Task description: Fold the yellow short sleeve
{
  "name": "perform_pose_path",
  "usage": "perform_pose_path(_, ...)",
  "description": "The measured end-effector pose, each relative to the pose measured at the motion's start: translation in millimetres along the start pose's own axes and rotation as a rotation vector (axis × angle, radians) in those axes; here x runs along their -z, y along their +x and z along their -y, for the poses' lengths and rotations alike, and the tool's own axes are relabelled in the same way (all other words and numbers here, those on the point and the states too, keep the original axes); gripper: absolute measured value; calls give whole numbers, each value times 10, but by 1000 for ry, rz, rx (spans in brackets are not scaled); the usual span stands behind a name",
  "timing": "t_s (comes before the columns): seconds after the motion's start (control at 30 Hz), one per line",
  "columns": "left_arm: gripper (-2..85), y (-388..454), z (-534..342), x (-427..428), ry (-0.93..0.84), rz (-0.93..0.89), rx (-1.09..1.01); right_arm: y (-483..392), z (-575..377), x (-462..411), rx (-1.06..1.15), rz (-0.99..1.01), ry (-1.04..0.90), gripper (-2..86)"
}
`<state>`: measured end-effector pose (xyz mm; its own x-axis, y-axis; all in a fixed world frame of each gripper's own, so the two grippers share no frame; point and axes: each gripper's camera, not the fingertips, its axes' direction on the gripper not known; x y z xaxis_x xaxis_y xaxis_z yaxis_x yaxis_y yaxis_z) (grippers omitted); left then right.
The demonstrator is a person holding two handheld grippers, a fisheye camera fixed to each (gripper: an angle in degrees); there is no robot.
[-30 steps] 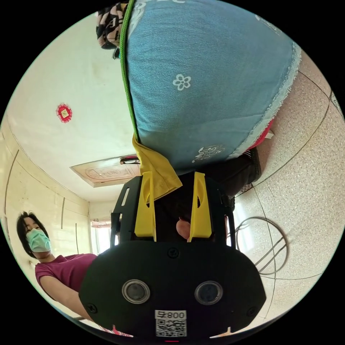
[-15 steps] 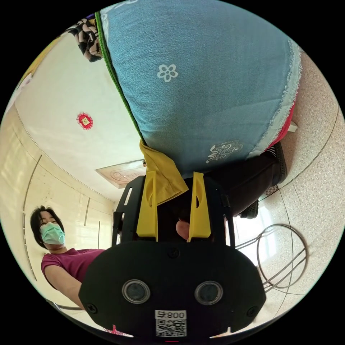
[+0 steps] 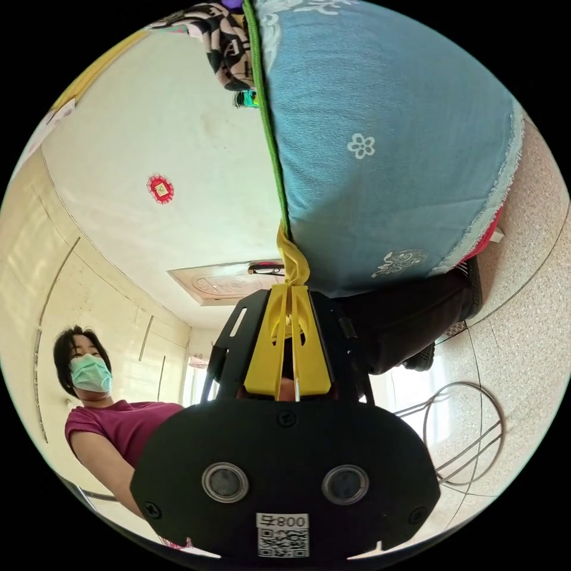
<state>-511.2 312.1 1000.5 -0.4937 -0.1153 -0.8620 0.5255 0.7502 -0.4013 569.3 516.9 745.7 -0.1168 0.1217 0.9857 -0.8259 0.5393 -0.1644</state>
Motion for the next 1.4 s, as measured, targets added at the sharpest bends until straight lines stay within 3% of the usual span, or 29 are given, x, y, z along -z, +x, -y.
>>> perform_pose_path(0.43, 15, -34, -202, 246, 4, -80, -49, -799, -290, -53, 162, -63, -37, 4)
perform_pose_path(1.4, 15, -247, -907, 1078, -10, -234, -126, -1422, -1318, -313, 286, -27, -37, 4)
